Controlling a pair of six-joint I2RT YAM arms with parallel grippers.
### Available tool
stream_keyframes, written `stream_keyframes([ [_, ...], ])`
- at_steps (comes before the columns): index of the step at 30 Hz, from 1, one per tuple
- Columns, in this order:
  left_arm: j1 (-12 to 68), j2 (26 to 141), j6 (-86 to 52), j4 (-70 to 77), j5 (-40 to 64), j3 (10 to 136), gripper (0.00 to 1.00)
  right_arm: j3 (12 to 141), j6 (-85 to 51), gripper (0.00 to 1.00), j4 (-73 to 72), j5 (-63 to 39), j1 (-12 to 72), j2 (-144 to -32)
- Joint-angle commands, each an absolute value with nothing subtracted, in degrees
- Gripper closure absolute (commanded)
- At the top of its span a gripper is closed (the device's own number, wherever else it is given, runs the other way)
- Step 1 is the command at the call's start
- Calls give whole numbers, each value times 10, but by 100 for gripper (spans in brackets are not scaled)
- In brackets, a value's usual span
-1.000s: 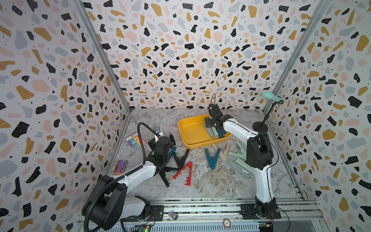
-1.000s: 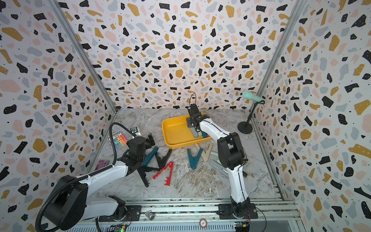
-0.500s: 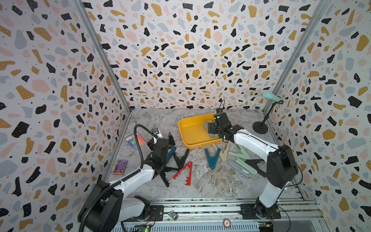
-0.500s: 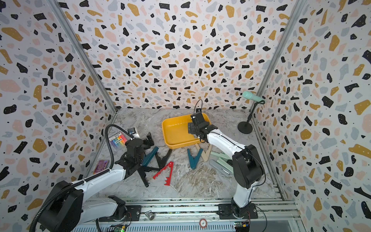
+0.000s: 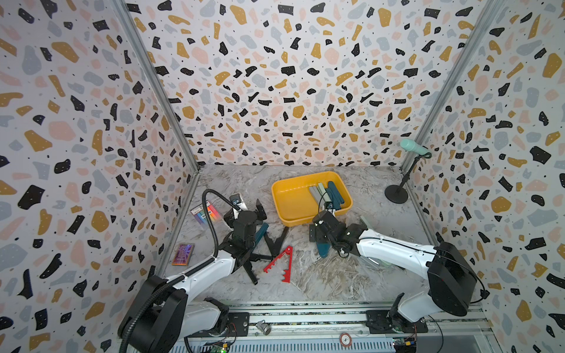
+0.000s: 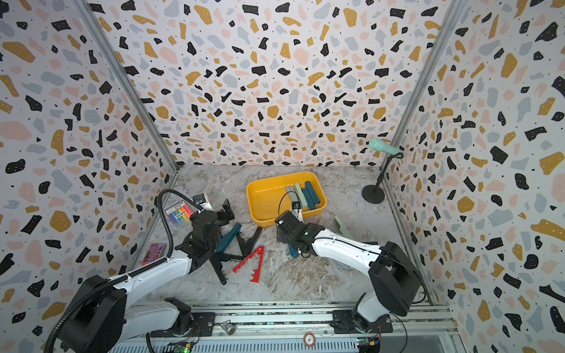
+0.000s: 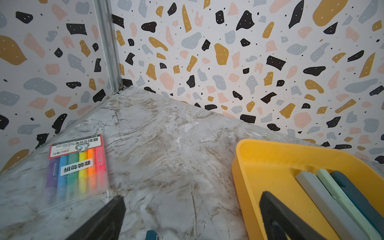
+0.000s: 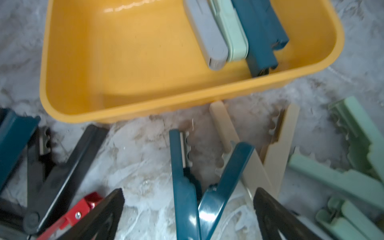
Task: Put the pruning pliers into the storage box
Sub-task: Pick up the pruning pliers from the center of the board.
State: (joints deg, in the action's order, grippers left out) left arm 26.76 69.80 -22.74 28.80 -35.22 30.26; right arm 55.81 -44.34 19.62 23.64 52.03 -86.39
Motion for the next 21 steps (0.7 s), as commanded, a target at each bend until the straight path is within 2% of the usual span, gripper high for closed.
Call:
stream_keyframes([
  [1,270,697,-226,316,-366,296,1,544,-522,1,248,242,549,-848],
  [11,270,686,-227,308,-367,288,0,514,-517,1,205,176,535,-896],
  [21,270,673,-224,299,-376,281,1,543,-466,0,179,194,501,-948],
])
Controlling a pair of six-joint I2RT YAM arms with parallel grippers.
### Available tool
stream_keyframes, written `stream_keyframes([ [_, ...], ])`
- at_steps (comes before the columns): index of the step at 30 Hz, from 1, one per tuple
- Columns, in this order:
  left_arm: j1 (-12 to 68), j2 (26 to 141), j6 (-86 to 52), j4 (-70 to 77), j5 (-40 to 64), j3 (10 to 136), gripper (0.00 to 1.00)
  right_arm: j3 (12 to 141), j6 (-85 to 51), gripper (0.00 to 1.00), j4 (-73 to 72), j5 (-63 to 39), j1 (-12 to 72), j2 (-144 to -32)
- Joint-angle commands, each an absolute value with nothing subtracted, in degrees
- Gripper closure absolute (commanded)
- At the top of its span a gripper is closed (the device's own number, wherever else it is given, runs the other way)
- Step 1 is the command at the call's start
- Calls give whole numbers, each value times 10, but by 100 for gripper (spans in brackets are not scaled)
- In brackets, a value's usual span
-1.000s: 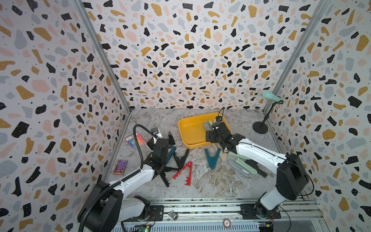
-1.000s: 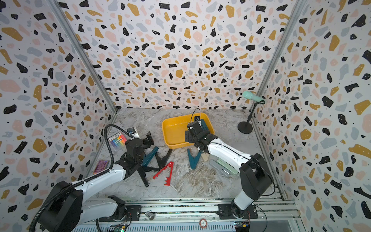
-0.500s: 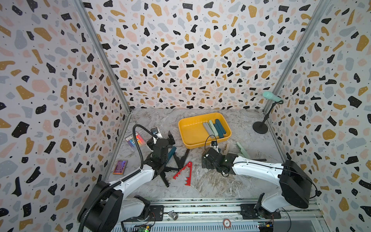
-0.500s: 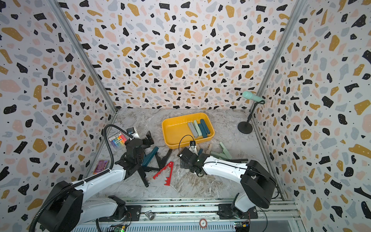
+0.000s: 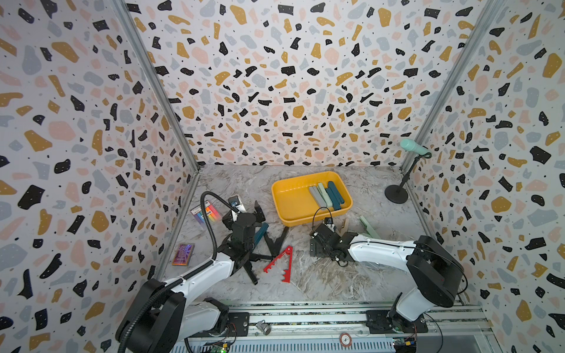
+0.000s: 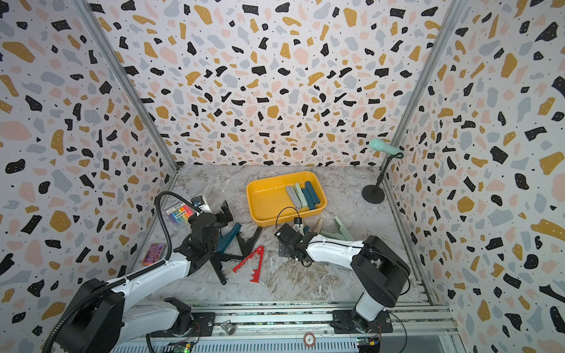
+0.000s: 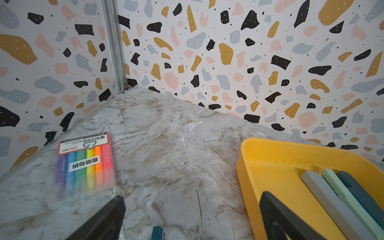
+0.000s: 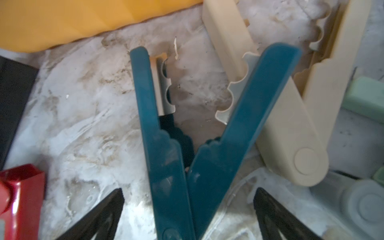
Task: Put the pruning pliers into the storage box
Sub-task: Pick up the pruning pliers from the center of the board.
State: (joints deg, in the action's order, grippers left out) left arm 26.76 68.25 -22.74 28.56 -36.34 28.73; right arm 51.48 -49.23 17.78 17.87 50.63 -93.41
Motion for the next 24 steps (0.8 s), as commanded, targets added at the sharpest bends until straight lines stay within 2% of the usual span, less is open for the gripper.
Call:
stream_keyframes([
  [1,270,673,-225,298,-375,281,0,555,-459,0,183,194,501,-958],
  [5,270,672,-228,296,-377,280,0,579,-445,2,190,191,500,-994],
  [8,270,666,-226,295,-379,277,0,582,-427,7,185,207,498,-1010],
  [12,270,665,-227,294,-377,277,1,605,-395,20,194,212,497,-1034],
  [18,270,662,-229,291,-376,275,1,613,-363,47,210,232,516,-1044],
  [24,270,659,-229,288,-376,276,1,575,-344,65,189,195,519,-1028],
])
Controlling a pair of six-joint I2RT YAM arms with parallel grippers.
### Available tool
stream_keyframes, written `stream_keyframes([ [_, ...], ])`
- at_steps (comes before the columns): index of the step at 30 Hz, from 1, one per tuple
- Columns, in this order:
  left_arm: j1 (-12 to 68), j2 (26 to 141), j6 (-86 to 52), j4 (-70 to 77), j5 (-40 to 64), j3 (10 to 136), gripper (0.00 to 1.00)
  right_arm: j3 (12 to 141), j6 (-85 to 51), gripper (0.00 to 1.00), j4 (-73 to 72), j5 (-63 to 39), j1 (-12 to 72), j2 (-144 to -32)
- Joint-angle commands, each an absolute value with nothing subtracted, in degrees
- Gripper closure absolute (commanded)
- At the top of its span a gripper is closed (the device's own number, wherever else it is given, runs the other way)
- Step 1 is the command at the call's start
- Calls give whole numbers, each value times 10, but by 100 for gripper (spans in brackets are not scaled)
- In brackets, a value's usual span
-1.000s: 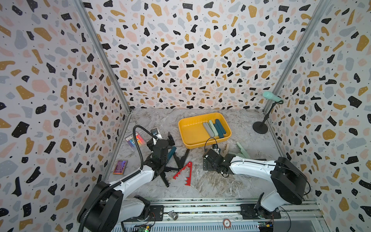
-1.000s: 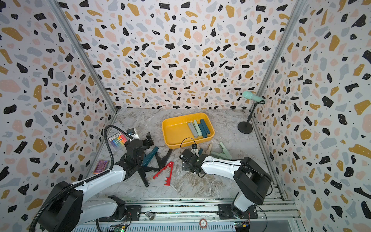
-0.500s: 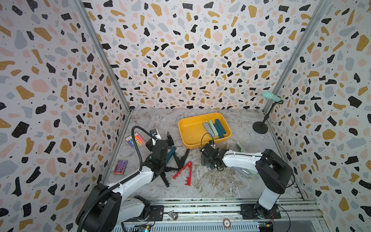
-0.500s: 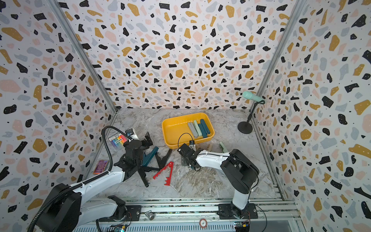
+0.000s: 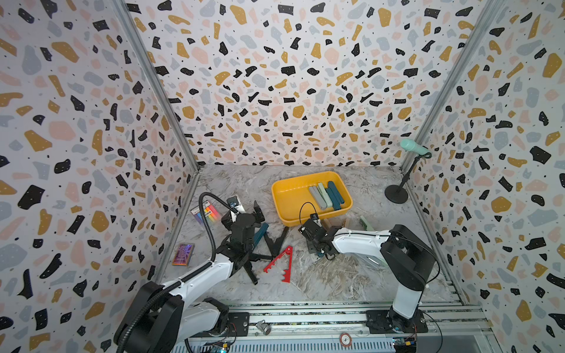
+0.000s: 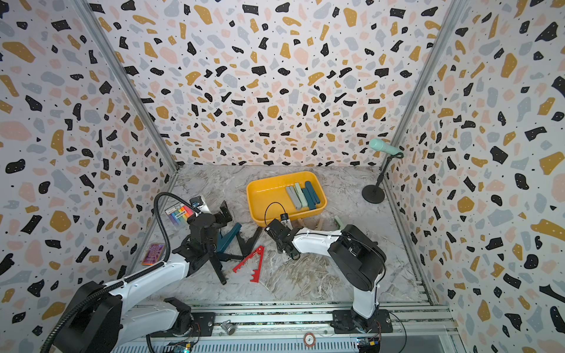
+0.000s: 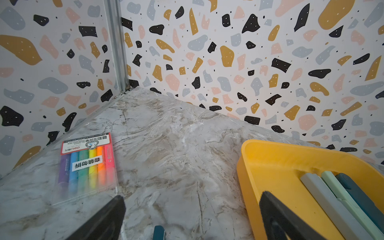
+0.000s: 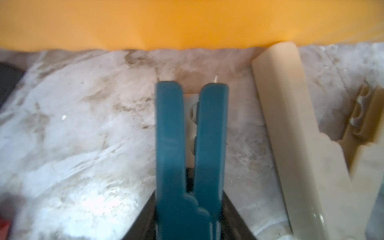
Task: Put the pruning pliers into the storage box
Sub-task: Pick up the pruning pliers from the center of the board.
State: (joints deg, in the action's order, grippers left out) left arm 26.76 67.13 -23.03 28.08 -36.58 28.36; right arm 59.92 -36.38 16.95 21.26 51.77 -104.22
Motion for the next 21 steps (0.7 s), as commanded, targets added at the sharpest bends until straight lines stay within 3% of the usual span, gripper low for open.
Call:
stream_keyframes([
  [1,270,659,-230,287,-375,275,1,567,-343,68,182,186,516,-1022],
  [8,270,658,-231,286,-372,279,0,506,-338,94,126,141,497,-960],
  [21,270,651,-236,283,-364,285,1,410,-245,89,-4,55,498,-797],
])
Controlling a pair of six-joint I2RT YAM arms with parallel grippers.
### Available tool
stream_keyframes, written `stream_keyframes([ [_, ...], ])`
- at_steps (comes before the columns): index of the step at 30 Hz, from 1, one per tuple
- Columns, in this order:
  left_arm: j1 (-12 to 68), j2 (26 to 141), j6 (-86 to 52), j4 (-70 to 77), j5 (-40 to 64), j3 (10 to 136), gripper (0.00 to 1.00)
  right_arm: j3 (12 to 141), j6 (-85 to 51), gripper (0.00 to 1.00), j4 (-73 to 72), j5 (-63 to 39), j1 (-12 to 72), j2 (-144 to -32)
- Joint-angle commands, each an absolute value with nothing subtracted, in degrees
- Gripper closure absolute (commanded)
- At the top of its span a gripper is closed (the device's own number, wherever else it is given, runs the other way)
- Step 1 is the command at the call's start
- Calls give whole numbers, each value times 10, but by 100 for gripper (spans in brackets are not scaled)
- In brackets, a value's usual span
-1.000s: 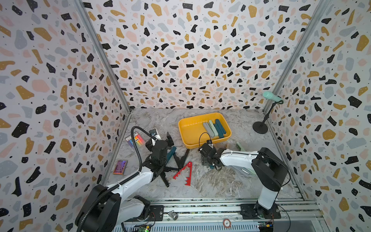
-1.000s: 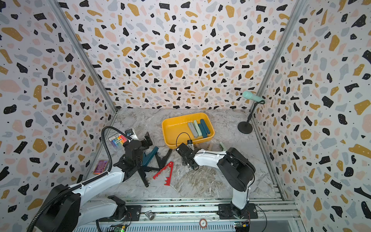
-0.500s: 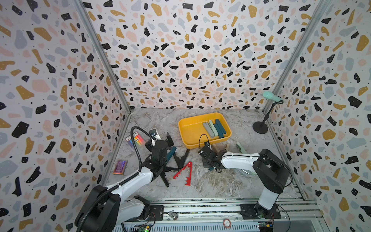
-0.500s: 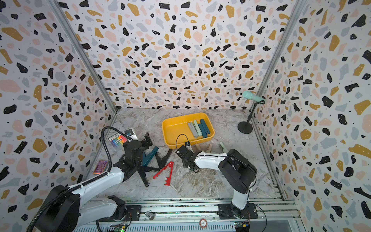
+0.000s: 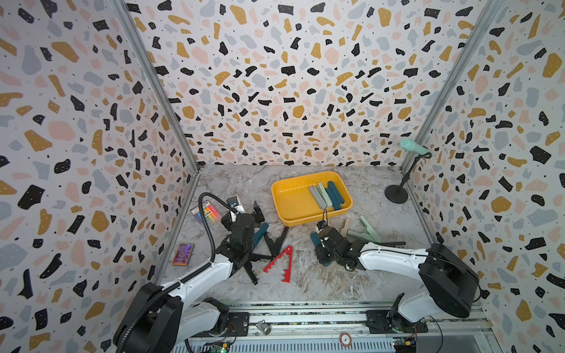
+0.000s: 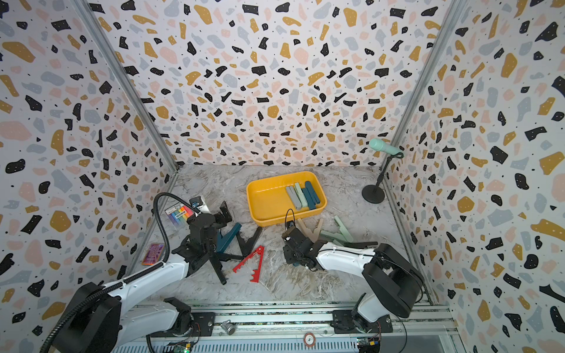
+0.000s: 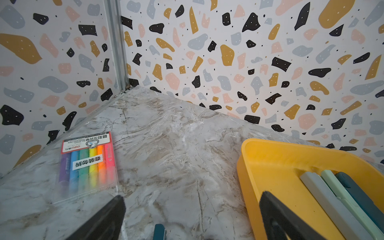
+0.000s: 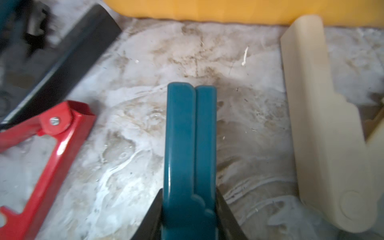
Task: Put the pruning pliers into the storage box
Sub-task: Pick up the pruning pliers from the center of the board, then place the pruning pliers in the storage box.
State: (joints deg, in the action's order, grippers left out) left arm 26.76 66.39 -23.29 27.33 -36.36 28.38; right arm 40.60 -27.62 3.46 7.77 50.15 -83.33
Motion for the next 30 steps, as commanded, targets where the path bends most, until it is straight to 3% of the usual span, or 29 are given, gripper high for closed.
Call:
stream_keyframes([
  [1,270,652,-236,283,-364,285,1,413,-239,89,1,54,498,-789],
  [7,270,652,-241,283,-359,286,0,448,-214,89,18,30,488,-761],
  [15,270,648,-241,282,-357,284,0,555,-219,89,26,45,417,-812],
  [30,270,649,-239,271,-364,288,1,919,-148,87,118,36,343,-1160],
])
